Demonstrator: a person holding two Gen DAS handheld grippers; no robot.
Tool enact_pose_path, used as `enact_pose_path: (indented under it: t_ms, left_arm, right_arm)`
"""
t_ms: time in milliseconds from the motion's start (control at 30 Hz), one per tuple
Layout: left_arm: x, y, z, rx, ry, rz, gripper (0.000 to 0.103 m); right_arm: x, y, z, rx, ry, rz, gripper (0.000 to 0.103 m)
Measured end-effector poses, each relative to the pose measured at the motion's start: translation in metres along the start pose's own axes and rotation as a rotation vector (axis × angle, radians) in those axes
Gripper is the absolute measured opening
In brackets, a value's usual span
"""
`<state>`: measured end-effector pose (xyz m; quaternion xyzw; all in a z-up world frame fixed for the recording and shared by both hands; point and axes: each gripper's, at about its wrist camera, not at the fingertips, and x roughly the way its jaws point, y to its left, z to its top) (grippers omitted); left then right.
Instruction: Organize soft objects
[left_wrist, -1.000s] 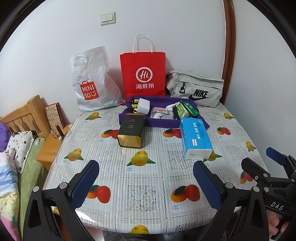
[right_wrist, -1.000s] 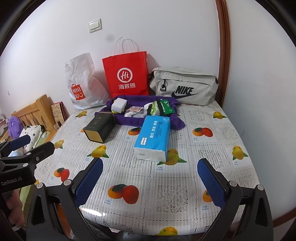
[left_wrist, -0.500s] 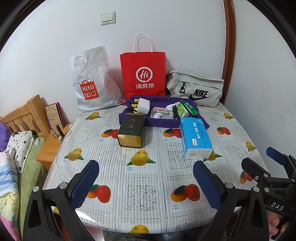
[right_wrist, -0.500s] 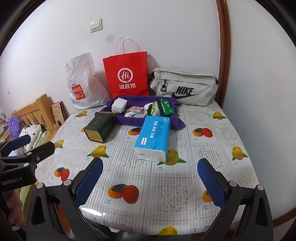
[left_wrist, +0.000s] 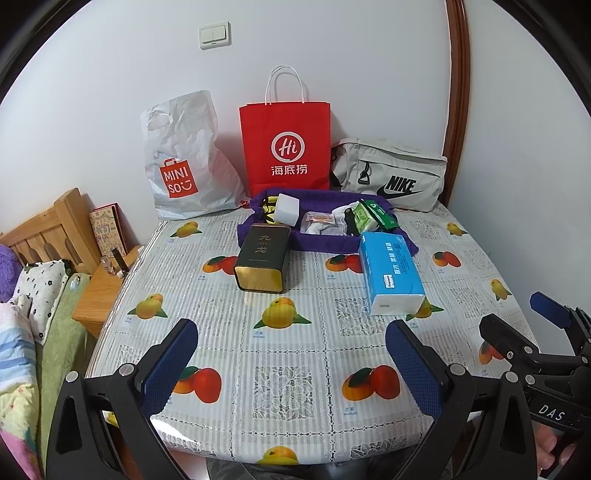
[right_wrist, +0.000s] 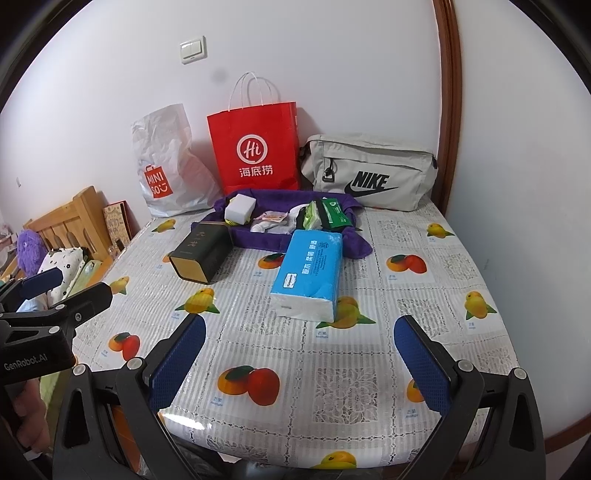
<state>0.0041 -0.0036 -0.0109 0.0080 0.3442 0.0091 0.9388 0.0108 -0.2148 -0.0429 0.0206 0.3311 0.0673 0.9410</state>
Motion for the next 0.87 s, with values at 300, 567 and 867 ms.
enact_pose_path:
  t_ms: [300, 567, 867]
  left_arm:
    - [0.0000, 0.0008, -0.0007, 0.000, 0.002, 0.001, 0.103]
    - [-0.0002, 0.0002, -0.0010, 0.000, 0.001, 0.000, 0.103]
    - [0.0008, -0.0003, -0.0036, 0.005, -0.011, -0.002, 0.103]
  right_arm:
    - [-0.0004, -0.0009, -0.0001, 0.004, -0.003, -0.001, 0.101]
    - [-0.0007, -0.0011, -0.0004, 0.004, -0.003, 0.000, 0.101]
    - [0.0007, -0.0010, -0.0014, 0.003, 0.003, -0.004, 0.101]
